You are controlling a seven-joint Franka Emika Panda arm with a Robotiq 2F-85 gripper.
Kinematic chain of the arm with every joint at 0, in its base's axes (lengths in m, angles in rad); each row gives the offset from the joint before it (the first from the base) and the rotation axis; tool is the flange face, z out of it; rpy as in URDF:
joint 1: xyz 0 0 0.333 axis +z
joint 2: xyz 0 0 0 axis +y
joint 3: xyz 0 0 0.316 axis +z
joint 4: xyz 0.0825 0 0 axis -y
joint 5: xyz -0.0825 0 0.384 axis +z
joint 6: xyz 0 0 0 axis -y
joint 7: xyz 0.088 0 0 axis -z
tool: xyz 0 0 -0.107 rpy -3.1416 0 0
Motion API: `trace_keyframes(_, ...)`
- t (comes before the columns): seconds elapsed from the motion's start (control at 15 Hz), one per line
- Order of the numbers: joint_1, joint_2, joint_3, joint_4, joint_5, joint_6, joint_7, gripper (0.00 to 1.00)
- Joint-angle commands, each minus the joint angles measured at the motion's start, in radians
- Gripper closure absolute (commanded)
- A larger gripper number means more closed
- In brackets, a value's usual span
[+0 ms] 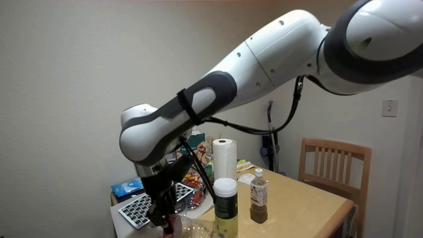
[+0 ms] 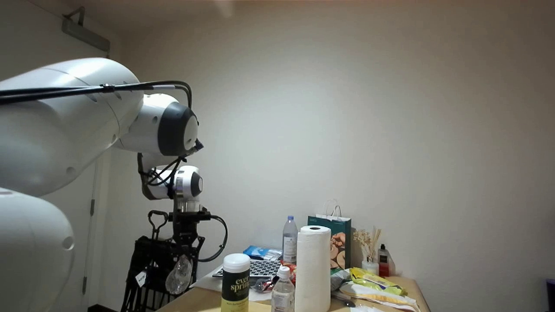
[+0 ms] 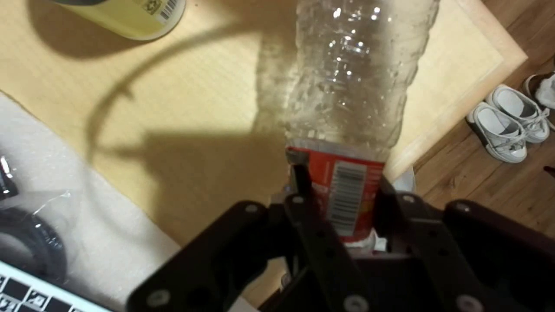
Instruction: Pick up the bottle and put it up right on the table
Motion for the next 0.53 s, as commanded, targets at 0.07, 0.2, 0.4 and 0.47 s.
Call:
trace_keyframes(0.07, 0.019, -0.251, -0.041, -0.227, -0.045, 0.071, 0.186, 0.91)
trace_keyframes(0.2, 0.024, -0.333, -0.058, -0.305, -0.064, 0.123, 0.273, 0.91)
trace_keyframes(0.4, 0.021, -0.442, -0.081, -0.434, -0.083, 0.215, 0.419, 0.91)
trace_keyframes(0.47, 0.016, -0.477, -0.086, -0.478, -0.083, 0.244, 0.468, 0.91)
